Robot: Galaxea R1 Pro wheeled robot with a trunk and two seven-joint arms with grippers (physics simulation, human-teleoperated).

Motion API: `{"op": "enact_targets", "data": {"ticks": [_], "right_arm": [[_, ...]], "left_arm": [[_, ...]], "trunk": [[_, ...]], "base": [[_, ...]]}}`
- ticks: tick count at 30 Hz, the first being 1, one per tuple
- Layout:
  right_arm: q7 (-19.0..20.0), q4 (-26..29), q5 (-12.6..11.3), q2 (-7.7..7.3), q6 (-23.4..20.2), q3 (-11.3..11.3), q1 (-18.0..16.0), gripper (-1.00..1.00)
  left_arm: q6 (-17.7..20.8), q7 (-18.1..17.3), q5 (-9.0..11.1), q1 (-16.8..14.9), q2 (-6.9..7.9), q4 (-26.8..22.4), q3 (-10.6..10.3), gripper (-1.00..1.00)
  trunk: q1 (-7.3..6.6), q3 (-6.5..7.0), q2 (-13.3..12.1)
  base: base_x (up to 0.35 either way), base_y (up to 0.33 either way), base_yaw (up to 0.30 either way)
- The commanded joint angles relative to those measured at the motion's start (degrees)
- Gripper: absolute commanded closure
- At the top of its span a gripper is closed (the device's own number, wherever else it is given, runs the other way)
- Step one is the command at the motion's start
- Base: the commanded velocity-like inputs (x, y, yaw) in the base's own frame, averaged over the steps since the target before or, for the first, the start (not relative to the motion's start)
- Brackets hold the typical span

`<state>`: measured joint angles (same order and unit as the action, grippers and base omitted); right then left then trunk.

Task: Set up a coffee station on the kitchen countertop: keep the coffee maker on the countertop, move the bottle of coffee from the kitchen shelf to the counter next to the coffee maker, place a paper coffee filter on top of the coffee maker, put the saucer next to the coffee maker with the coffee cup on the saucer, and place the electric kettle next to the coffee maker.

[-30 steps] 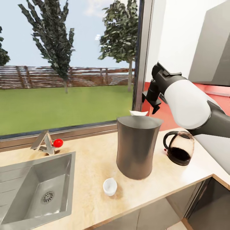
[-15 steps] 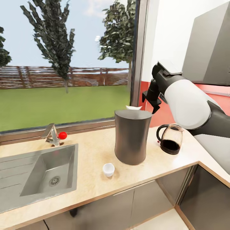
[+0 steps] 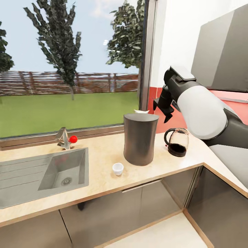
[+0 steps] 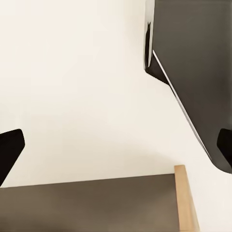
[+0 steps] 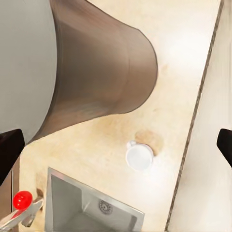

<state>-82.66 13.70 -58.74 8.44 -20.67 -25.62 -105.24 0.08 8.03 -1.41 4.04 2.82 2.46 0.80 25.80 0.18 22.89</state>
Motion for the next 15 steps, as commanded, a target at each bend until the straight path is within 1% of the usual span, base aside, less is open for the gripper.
{"op": "enact_targets", "data": {"ticks": [1,15], "right_arm": [[-0.31,0.1,-0.4,-0.01,-0.6,0.22,0.03,-1.0],[-0.27,-0.12,-0.36,0.07,-0.63,0.45,0.03,-1.0]], "left_arm": [[0.01,0.14,-0.16,0.01,0.0,0.01,0.08,-1.0],[0.01,0.13,-0.09,0.01,0.07,0.02,0.17,-1.0]], "trunk": [[-0.02,-0.01,0.03],[-0.02,-0.01,0.03]], "base": [[-0.337,0.0,0.0],[-0.337,0.0,0.0]]}}
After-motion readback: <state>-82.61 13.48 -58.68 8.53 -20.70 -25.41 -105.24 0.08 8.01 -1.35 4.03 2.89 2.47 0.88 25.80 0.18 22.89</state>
